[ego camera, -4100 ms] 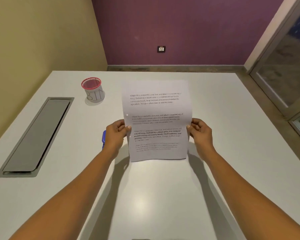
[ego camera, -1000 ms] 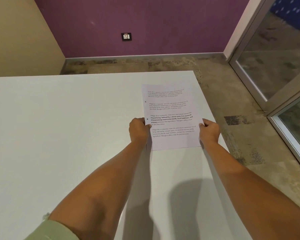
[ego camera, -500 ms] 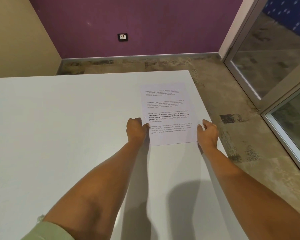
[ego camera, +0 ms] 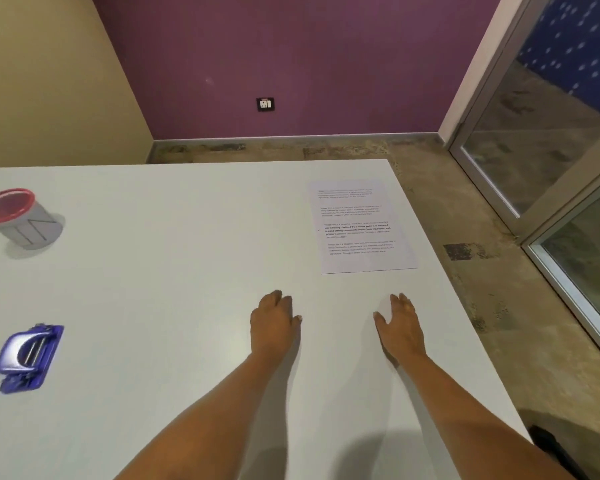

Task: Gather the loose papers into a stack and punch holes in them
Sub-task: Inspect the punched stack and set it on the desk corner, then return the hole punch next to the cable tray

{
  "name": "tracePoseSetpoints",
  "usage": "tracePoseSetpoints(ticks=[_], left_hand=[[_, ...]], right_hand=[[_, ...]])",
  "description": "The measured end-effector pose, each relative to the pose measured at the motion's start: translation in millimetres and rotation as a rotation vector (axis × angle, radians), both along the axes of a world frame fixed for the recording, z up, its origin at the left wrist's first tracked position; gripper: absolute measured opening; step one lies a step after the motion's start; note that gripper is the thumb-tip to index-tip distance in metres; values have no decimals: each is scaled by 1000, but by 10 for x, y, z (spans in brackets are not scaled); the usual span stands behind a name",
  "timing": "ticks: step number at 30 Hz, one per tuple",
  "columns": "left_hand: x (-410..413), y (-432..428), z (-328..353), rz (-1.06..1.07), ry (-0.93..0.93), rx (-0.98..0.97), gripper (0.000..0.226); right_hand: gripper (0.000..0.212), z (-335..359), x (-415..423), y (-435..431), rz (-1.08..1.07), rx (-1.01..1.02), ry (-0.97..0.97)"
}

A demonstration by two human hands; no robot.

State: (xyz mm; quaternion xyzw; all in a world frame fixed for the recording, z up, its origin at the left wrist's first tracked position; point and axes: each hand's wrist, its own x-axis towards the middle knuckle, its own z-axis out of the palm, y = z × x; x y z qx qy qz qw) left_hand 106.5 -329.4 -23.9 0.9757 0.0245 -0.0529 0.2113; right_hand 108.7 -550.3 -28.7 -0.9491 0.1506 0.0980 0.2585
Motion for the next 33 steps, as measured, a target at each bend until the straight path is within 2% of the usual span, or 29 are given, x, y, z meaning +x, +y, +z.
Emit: tracePoseSetpoints(ticks=[5,11,18,25,28,31,33], left_hand=[[-593,524,67,-119,0,140,28],[-1105,1336,134,-64,58,193,28],[-1607,2220,159,15,130,189,42],[-1924,3070,166,83,160,121,41],[-1993,3378,150,110,125,89,31],[-2005,3595,177,200,73,-29,23],[-1946,3700,241,336,54,-139,24]], right_hand=[[59,44,-485,445,168,-131,37],[60,124,-973,1228,241,-119,75],[61,171,-1402,2155,339,-119,114],[61,169,-1632,3004,406,-101,100],[61,153,-1673,3297,429,-95,94],[61,152,-1686,3527,449,-76,96],[61,162,-1676,3637,462,-66,102]])
